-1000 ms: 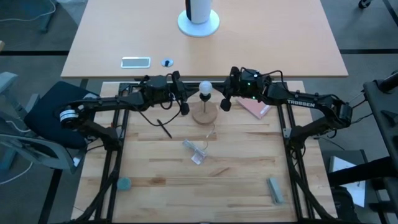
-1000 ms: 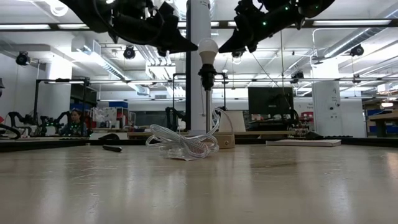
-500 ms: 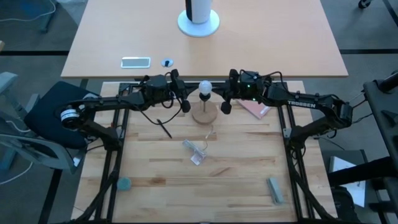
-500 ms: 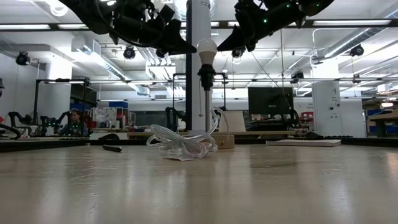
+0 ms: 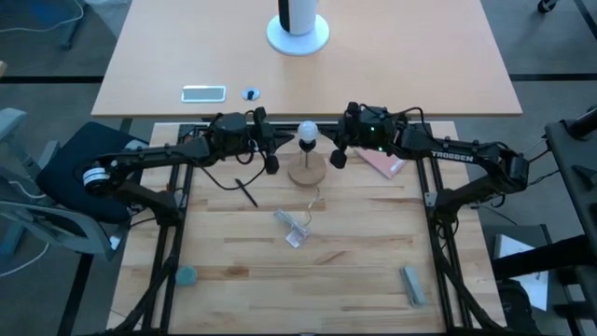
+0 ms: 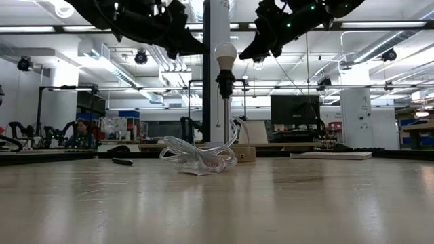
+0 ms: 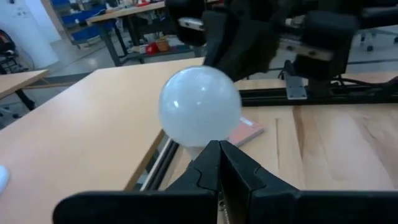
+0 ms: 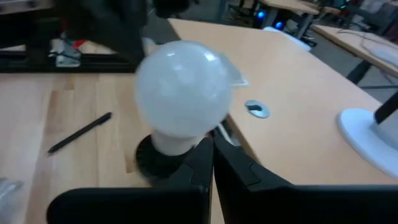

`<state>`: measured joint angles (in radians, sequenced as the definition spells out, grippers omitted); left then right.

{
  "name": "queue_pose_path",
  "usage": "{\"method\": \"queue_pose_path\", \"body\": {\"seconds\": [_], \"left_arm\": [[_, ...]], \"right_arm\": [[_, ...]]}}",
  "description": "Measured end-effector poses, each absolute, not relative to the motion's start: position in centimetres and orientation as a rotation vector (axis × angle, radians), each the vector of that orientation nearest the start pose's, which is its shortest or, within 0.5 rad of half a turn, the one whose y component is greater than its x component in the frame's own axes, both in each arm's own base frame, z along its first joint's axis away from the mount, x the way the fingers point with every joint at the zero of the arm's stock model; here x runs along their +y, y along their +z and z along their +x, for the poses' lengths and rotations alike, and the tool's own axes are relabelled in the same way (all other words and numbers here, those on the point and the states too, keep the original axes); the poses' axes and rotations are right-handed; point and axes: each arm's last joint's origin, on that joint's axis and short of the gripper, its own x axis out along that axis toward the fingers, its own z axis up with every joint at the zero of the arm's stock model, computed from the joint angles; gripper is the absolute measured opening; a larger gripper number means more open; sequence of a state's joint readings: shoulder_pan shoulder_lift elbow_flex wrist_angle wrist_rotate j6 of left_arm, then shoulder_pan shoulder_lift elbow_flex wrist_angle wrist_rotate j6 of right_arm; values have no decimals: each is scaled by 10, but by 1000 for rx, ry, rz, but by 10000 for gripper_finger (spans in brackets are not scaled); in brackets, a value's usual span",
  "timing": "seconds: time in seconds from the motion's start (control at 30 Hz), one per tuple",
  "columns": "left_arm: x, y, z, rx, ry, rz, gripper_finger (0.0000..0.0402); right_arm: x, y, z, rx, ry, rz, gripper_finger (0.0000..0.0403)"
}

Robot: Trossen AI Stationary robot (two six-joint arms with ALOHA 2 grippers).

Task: Screw lightbulb
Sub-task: Insert the lightbulb into the la

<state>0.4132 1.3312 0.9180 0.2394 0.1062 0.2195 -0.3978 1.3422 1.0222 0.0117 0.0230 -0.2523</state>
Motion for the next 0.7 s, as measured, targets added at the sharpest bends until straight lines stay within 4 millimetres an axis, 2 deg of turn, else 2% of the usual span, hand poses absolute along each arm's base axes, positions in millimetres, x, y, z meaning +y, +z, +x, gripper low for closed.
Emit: {"method": "queue_pose_path", "body": {"seconds": [0.3, 0.7], "left_arm": [[124, 291, 288, 181, 325, 187, 0], [127, 290, 289, 188, 398, 193, 0]], "right_arm": [[-121, 311, 283, 328, -337, -201, 7], [-112, 309, 286, 332, -249, -179, 7]]}}
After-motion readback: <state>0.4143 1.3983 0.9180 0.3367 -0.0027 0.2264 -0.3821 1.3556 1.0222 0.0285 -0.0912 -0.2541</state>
